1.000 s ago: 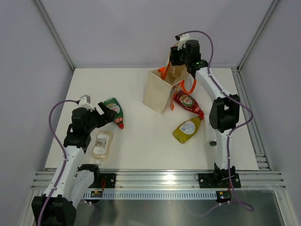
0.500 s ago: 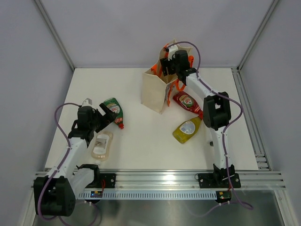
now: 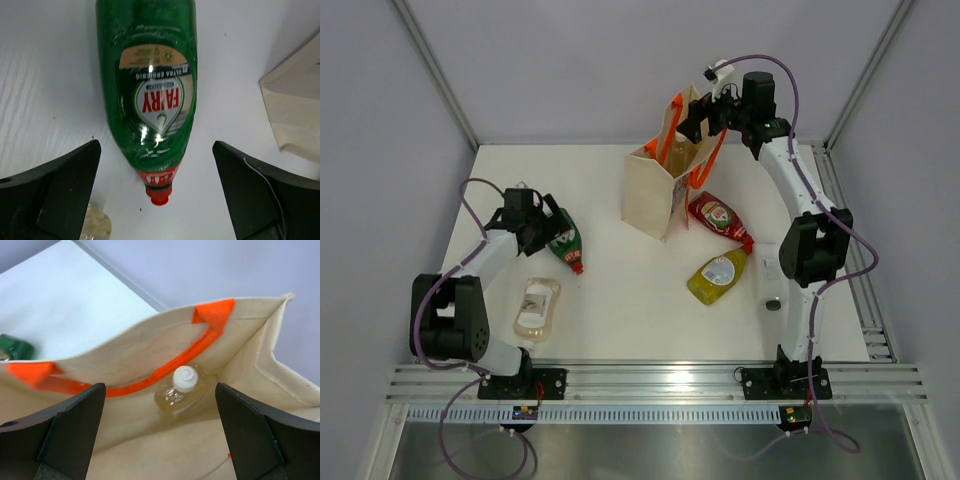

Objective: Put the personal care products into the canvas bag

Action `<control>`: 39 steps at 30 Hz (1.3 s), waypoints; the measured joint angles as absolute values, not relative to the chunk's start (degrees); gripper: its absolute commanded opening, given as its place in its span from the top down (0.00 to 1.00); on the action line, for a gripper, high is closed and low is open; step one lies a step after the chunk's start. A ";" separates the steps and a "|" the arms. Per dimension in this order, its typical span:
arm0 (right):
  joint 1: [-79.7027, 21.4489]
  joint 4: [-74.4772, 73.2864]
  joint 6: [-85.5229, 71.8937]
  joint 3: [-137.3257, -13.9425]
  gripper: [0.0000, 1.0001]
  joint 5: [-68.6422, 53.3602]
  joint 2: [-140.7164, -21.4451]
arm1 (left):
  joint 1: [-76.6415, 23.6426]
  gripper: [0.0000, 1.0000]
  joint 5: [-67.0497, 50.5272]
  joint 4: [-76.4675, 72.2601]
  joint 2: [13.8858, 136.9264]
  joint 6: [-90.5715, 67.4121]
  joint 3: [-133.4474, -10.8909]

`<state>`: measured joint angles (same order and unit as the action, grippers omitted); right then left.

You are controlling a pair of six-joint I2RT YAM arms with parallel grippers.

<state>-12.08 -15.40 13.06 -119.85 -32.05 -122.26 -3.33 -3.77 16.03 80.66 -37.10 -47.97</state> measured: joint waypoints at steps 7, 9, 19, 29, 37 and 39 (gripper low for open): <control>-12.12 -21.69 17.17 -113.89 0.00 -42.63 -109.21 | -3.31 0.02 -2.07 19.27 97.23 -32.51 -61.52; -12.19 -22.90 18.24 -110.10 0.01 -44.77 -104.77 | -3.20 0.02 -1.41 20.56 100.60 -31.64 -64.20; -12.05 -28.21 20.71 -90.21 0.01 -50.72 -88.58 | -3.46 0.11 -1.04 24.18 108.64 -30.44 -71.48; -10.76 -30.35 19.03 -87.61 0.00 -52.12 -85.45 | -7.09 0.95 1.72 28.23 110.65 -28.73 -76.51; -10.63 -33.04 18.50 -87.22 0.01 -55.81 -83.15 | -6.98 1.00 -3.79 26.98 109.03 -28.01 -75.00; -10.61 -34.50 19.35 -86.39 0.01 -57.71 -82.74 | -5.82 1.00 -8.93 25.06 108.44 -29.04 -72.84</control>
